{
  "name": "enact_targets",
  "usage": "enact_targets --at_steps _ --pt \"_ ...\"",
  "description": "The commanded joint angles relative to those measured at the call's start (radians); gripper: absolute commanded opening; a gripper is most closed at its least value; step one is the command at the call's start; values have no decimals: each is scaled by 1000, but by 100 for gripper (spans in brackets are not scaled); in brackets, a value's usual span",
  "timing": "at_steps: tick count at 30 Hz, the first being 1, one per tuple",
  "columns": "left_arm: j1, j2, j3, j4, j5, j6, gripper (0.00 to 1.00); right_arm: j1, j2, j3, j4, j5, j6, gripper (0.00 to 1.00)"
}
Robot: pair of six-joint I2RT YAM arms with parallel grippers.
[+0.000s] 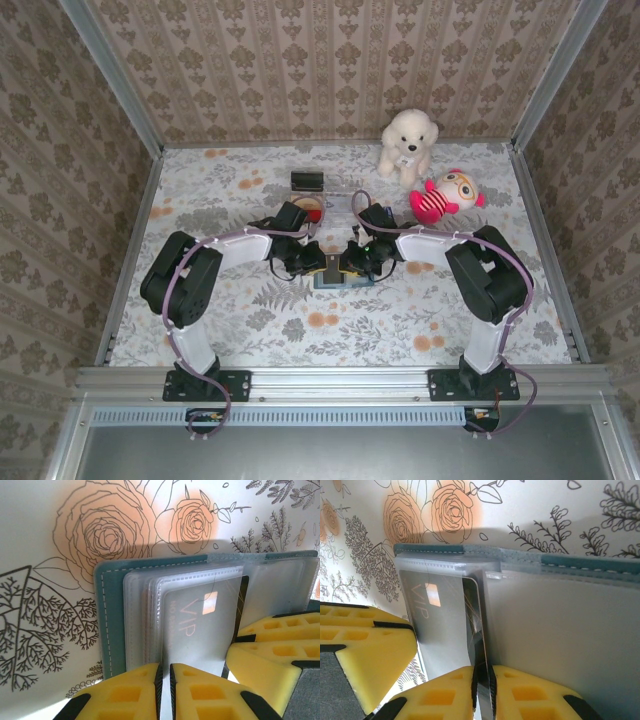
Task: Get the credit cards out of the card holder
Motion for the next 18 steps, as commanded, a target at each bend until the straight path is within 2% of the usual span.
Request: enact_targets --at_steps 1,9,18 --pt "-3 39 14 -59 -45 15 16 8 22 21 -10 -20 -21 15" --pt "2 28 12 -84 -65 -12 22 9 -4 14 -45 16 -40 12" --pt "2 24 15 -97 -70 -8 22 3 -28 8 -77 51 -59 10"
